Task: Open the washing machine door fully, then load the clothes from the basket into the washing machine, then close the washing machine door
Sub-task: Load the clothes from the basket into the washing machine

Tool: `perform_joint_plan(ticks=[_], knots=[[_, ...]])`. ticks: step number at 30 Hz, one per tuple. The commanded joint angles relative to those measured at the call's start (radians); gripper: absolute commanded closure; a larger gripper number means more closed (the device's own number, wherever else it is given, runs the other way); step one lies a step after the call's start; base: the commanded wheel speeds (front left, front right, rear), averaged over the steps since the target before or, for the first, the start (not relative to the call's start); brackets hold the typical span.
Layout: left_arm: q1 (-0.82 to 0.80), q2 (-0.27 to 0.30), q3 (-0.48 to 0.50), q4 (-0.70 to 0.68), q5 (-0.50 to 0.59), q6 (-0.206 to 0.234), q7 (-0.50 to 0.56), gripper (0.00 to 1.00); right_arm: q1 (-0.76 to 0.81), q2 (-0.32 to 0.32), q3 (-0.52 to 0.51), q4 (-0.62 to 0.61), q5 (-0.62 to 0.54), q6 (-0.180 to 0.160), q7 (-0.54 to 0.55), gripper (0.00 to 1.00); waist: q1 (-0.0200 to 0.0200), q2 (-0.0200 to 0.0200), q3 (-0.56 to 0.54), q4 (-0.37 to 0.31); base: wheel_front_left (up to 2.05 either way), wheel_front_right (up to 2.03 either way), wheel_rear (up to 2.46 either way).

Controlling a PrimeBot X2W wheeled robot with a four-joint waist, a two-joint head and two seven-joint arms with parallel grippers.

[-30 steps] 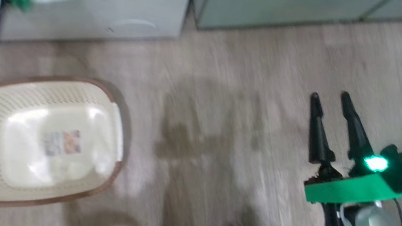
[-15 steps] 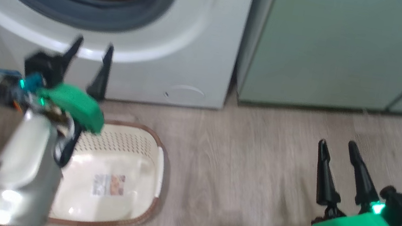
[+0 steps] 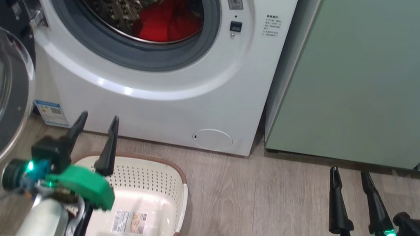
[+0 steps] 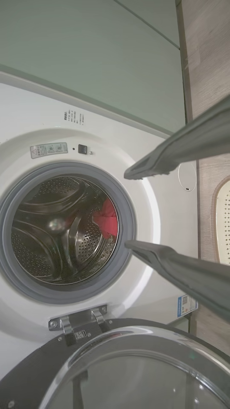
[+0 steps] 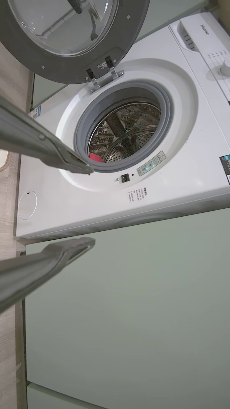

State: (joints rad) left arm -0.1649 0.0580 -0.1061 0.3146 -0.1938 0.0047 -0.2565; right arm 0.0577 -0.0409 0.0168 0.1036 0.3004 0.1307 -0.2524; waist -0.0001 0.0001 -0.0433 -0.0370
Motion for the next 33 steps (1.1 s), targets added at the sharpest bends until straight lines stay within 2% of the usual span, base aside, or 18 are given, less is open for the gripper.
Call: perform_joint_plan(ticks=[1,12,33], knots=[[-0.018,0.002,0.033,-0.05,0.009,0.011,-0.005,0.0,-0.014,-0.009,0.026,-0.03,0.003,0.0,-0.009,0.0,0.0001,-0.0001,-0.006,0.0,0.0,0.0,0.0],[0.085,-0.007,0.029,-0.11,0.022,0.032,-0.005,0.0,0.002,-0.009,0.013,-0.032,0.007,0.0,-0.009,0.0,0.0001,-0.0001,-0.018,0.003,0.0,0.0,0.0],[0.107,-0.008,-0.016,-0.122,0.012,0.057,-0.005,0.0,-0.007,-0.009,-0.007,-0.014,0.005,0.0,-0.009,0.0,0.0001,-0.0001,-0.022,0.009,0.0,0.0,0.0]])
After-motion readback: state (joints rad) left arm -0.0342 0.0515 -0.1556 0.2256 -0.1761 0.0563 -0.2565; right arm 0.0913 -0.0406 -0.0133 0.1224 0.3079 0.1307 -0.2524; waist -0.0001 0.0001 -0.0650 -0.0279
